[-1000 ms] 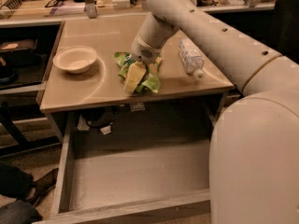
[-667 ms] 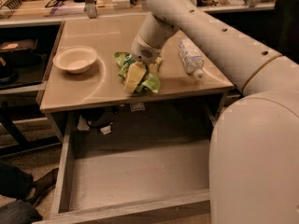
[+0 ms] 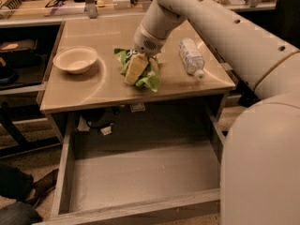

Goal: Place green rice chip bag into top drawer

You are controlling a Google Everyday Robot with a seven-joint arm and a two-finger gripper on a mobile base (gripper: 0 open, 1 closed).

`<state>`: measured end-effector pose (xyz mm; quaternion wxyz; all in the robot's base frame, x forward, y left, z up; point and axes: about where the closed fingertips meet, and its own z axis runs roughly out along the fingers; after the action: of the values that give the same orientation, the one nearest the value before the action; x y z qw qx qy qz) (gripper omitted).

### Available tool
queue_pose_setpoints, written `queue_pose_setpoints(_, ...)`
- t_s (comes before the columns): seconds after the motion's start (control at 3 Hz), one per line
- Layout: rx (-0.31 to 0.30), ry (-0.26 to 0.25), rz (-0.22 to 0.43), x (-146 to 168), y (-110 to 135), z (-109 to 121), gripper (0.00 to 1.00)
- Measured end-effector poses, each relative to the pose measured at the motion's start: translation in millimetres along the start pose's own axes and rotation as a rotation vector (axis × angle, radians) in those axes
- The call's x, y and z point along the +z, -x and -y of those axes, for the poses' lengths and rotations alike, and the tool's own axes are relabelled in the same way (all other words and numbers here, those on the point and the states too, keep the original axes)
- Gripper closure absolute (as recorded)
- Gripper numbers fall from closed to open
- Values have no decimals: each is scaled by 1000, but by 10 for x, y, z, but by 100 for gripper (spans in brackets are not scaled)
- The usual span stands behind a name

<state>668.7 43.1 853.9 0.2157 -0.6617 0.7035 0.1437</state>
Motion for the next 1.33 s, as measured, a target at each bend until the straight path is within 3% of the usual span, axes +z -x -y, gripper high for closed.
queue_pose_setpoints(0.33,45,-81,63,-346,29,-196,100)
queue_pose_setpoints(0.67,46,-83,63,-346,22,-194,100)
queue_pose_setpoints(1.0,47,-75,58,-347,44,-338,100)
queue_pose_setpoints(1.33,69,-72,49,-380,91,-698,100)
